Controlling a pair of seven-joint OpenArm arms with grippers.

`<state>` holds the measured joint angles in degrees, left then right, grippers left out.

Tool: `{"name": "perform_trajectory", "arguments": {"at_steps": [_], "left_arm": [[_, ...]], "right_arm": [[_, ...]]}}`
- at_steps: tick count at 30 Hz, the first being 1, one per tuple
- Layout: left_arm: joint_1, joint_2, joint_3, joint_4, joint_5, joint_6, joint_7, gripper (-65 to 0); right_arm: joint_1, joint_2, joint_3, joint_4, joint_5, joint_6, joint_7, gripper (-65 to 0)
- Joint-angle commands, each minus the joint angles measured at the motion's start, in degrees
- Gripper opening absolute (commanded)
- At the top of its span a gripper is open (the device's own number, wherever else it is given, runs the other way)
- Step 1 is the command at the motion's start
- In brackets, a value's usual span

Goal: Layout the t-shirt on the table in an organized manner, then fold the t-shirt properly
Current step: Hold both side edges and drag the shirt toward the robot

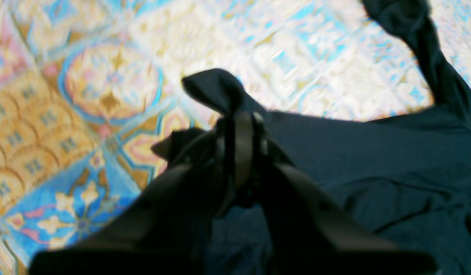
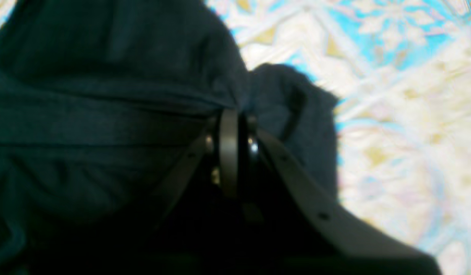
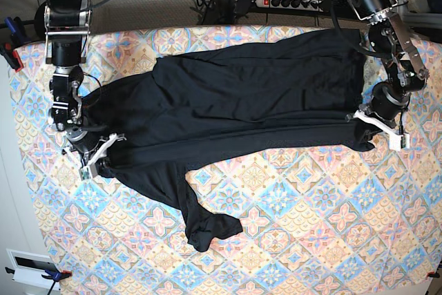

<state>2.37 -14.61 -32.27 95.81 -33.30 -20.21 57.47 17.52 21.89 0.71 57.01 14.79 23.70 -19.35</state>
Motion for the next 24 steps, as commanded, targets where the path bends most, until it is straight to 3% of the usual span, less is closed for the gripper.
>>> {"name": "perform_trajectory", "arguments": {"at_steps": [1, 5, 10, 17, 24], "left_arm": [[-0.2, -1.2, -0.3, 0.7, -0.5, -0.1, -1.6, -65.0], [1.4, -1.2, -0.3, 0.5, -0.5, -0.1, -1.6, -65.0], [3.8, -1.2, 0.1, 0.4, -0.1, -0.1, -1.7, -65.0], [4.1, -0.7, 4.1, 0.4, 7.4, -0.1, -1.9, -65.0], [4.1, -0.7, 4.2, 0.4, 8.0, -0.1, -1.9, -64.0]], "right_arm": [[1.4, 1.0, 2.1, 2.1, 0.4, -0.7, 0.9, -65.0], [0.5, 0.9, 6.1, 4.1, 0.3, -0.7, -1.5, -65.0], [0.4, 0.9, 6.3, 4.0, 0.3, -0.7, -1.5, -65.0], [0.4, 0.9, 6.2, 3.9, 0.3, -0.7, -1.5, -65.0], [0.3, 0.9, 6.2, 3.8, 0.3, -0.7, -4.3, -65.0]]}}
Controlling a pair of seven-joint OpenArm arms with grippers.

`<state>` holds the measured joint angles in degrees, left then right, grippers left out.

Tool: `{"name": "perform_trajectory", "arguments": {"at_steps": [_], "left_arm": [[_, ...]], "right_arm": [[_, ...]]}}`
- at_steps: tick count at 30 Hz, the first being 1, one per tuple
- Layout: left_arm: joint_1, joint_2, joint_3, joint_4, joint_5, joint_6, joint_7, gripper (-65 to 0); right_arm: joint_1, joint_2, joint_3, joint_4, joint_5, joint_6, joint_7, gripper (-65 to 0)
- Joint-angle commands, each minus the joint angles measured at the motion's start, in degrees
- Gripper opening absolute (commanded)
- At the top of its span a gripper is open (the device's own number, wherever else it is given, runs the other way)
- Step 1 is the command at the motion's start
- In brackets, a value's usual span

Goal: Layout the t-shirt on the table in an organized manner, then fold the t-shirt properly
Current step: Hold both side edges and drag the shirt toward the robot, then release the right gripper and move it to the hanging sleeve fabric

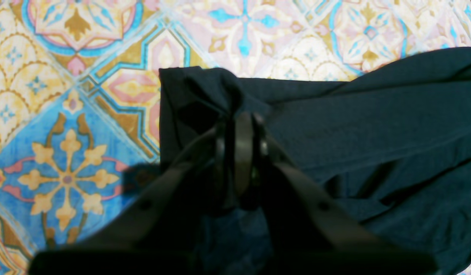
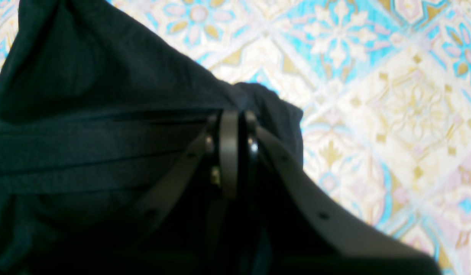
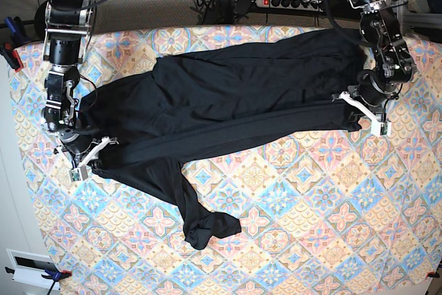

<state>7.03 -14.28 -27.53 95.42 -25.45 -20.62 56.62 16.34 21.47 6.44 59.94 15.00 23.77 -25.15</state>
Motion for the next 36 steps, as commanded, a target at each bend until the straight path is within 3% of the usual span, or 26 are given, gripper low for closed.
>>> {"name": "perform_trajectory", "arguments": {"at_steps": [1, 4, 10, 14, 24, 32, 36], "left_arm": [[-0.6, -1.1, -0.6, 0.8, 0.2, 0.3, -1.0, -63.4], [-0.6, -1.1, -0.7, 0.8, 0.0, 0.3, -0.8, -59.0], [0.5, -1.1, -0.8, 0.8, -0.2, 0.3, -0.8, -42.5], [0.5, -1.1, -0.8, 0.9, -0.2, 0.2, -0.8, -36.5], [0.7, -1.1, -3.5, 1.1, -0.2, 0.2, -0.8, -35.5], [0.7, -1.1, -5.9, 1.2, -0.3, 0.2, -0.8, -35.5], [0.7, -0.7, -8.4, 1.2, -0.3, 0.2, -0.7, -35.5]], "right_arm": [[1.5, 1.3, 0.5, 0.8, 0.1, -0.8, 0.8, -64.8], [1.5, 1.3, 0.5, 0.8, 0.1, -0.8, -1.0, -60.9], [1.5, 1.3, 0.5, 1.3, 0.1, -0.8, -3.3, -48.0], [1.5, 1.3, 0.5, 1.5, 0.1, -0.8, -3.3, -42.2], [-3.0, 1.3, 1.7, 12.7, 0.1, -0.8, -3.3, -39.0], [-2.6, 1.3, 7.9, 15.5, 0.1, -0.8, -3.4, -39.0], [1.2, 1.3, 7.2, 15.3, 0.1, -0.8, -3.4, -36.7]]}}
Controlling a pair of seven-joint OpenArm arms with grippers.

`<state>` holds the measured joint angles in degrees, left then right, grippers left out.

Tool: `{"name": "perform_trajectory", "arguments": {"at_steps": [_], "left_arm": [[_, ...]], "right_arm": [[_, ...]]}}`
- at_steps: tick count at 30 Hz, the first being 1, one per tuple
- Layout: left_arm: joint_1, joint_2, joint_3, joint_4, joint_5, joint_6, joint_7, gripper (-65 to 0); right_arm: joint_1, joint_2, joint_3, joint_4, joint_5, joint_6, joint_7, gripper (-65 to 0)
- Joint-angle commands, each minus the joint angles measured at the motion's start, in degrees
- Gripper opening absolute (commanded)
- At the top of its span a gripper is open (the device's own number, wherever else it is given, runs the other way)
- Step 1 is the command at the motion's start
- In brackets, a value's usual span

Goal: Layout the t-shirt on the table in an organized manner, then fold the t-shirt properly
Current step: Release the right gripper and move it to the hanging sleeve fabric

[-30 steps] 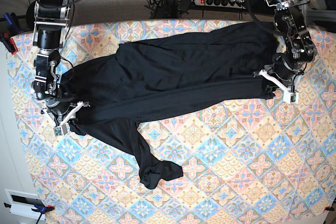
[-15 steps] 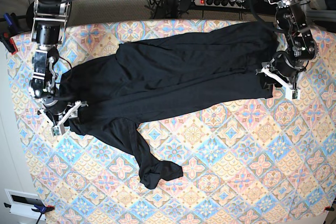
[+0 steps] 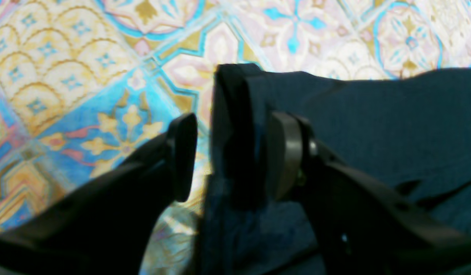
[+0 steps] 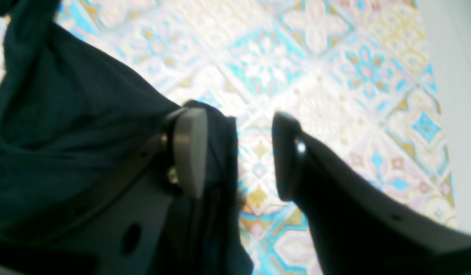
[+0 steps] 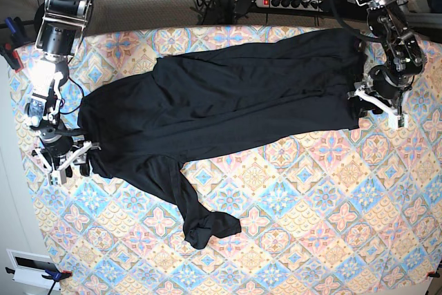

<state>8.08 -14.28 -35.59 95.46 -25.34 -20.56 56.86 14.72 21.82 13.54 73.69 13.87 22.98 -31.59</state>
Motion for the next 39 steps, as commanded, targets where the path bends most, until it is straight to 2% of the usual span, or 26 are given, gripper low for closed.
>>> {"name": "perform_trajectory", "arguments": {"at_steps": [1, 7, 12, 14, 16, 18, 22, 26, 30, 35, 39], "left_arm": [[-0.4, 0.1, -1.1, 1.1, -0.4, 0.1, -0.9, -35.5], [0.4, 0.4, -2.2, 1.1, -0.4, 0.1, -0.9, -35.5], [1.7, 0.4, -2.2, 1.2, -0.4, 0.1, -0.9, -35.5], [2.4, 0.4, -2.3, 1.2, -0.4, 0.1, -0.9, -35.5], [2.6, 0.5, -2.3, 1.2, -0.5, 0.1, -0.9, -35.5], [3.1, 0.5, -2.3, 1.2, -0.5, 0.1, -1.1, -35.5], [3.5, 0.5, -2.3, 1.2, -4.0, 0.1, -1.0, -35.5], [4.5, 0.3, -2.3, 1.2, -6.3, 0.1, -1.0, -35.5], [4.6, 0.4, -2.3, 1.2, -6.3, 0.1, -1.0, -35.5], [4.6, 0.5, -2.3, 1.2, -6.3, 0.1, -1.0, -35.5], [5.4, 0.5, -2.3, 1.2, -6.4, 0.1, -1.0, -35.5]], "right_arm": [[4.8, 1.0, -1.4, 0.6, 1.2, 0.0, 2.8, -35.5], [15.4, 0.7, -10.4, -12.0, 1.6, 0.2, 0.7, -30.8], [25.9, -3.7, -15.6, -27.2, 6.0, 0.4, 0.7, -30.4], [29.2, -4.1, -16.5, -33.8, 9.2, 0.6, 1.1, -30.4], [31.9, -4.4, -16.3, -39.3, 12.2, 2.5, 1.1, -30.4], [32.9, -6.1, -16.1, -42.7, 14.5, 3.0, 1.1, -30.4], [33.0, -7.0, -16.5, -45.7, 15.5, 3.0, 2.5, -30.4], [33.0, -7.2, -16.5, -45.8, 11.2, 2.9, 6.8, -30.4], [33.0, -11.9, -16.5, -45.8, 6.7, 2.9, 10.5, -30.4], [33.0, -12.2, -16.5, -45.8, 0.2, 2.9, 14.2, -30.4], [33.0, -12.2, -16.5, -45.8, -1.4, 1.9, 17.5, -30.4]]}}
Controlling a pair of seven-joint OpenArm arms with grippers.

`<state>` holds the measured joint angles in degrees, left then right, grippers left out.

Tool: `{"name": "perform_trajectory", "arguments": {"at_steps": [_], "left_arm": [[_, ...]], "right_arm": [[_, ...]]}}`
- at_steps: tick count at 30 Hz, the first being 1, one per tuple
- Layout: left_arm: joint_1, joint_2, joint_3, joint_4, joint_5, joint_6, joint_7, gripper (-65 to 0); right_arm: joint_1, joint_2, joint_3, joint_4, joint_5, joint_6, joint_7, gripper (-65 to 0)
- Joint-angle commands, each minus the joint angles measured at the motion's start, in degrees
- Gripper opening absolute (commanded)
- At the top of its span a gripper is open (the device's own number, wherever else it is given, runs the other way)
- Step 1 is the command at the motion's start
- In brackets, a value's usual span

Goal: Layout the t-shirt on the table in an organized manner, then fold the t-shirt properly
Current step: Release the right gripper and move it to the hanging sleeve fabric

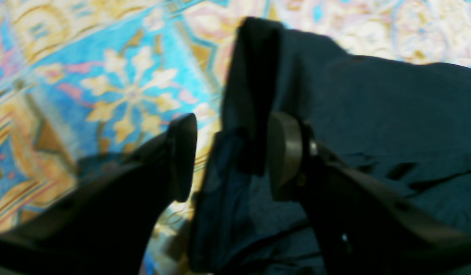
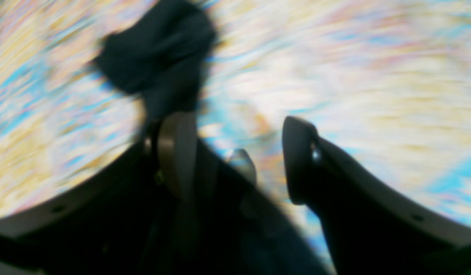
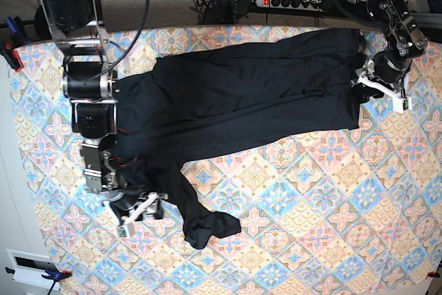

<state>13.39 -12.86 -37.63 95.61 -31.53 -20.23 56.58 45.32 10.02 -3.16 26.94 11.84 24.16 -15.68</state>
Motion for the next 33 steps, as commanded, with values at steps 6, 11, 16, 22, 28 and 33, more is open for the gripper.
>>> {"name": "perform_trajectory", "arguments": {"at_steps": [6, 11, 16, 22, 28, 33], "left_arm": [[0.5, -0.9, -3.0, 1.0, -0.3, -0.2, -0.6, -35.5], [0.5, -0.9, -3.0, 1.0, -0.3, -0.2, -0.6, -35.5], [0.5, -0.9, -3.0, 1.0, -0.3, -0.2, -0.6, -35.5], [0.5, -0.9, -3.0, 1.0, -0.3, -0.2, -0.6, -35.5], [0.5, -0.9, -3.0, 1.0, -0.3, -0.2, -0.6, -35.5], [0.5, -0.9, -3.0, 1.0, -0.3, -0.2, -0.6, -35.5]], "right_arm": [[2.4, -0.4, 0.2, 1.0, -5.9, -1.3, 6.8, -30.5], [1.2, -1.6, 0.2, 0.9, -10.5, -1.5, 9.7, -30.5], [-0.6, -3.2, 0.2, 0.9, -15.0, -1.9, 11.2, -30.5], [-1.4, -3.2, 0.2, 0.9, -15.0, -6.4, 11.2, -30.5], [-1.8, -4.4, 0.2, 0.9, -15.0, -6.5, 11.2, -30.5], [-1.9, -7.2, 0.2, 0.9, -15.0, -6.5, 10.9, -30.5]]}}
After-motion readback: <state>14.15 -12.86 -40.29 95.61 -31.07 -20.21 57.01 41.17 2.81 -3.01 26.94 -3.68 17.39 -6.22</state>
